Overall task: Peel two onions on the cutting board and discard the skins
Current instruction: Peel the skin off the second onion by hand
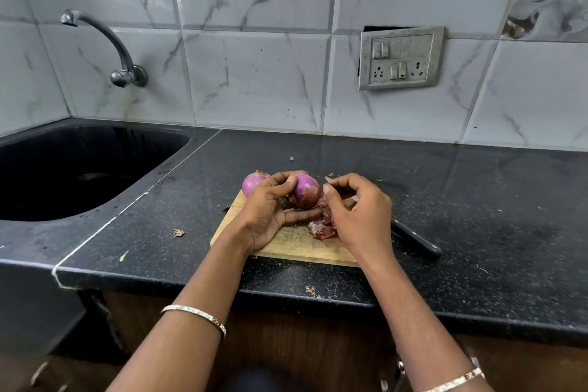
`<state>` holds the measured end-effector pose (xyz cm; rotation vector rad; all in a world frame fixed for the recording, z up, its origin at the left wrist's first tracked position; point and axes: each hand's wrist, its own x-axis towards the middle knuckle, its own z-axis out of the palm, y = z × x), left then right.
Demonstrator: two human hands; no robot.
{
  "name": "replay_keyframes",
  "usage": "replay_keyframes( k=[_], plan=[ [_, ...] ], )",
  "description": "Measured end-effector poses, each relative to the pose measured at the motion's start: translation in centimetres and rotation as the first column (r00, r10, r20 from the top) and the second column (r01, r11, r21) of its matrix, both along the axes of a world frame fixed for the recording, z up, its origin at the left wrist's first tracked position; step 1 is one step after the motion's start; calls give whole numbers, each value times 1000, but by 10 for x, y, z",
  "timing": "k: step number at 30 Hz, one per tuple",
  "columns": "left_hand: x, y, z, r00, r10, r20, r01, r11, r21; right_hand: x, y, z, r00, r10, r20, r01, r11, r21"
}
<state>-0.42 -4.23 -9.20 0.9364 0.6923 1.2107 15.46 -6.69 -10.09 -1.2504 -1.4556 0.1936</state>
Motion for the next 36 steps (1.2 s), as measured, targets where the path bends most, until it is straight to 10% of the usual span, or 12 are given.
replay_keyframes(
  k=[36],
  plan=[
    [1,3,-3,997,-52,-53,53,998,35,-1,-3,2,997,71,-41,-70,997,28]
  ],
)
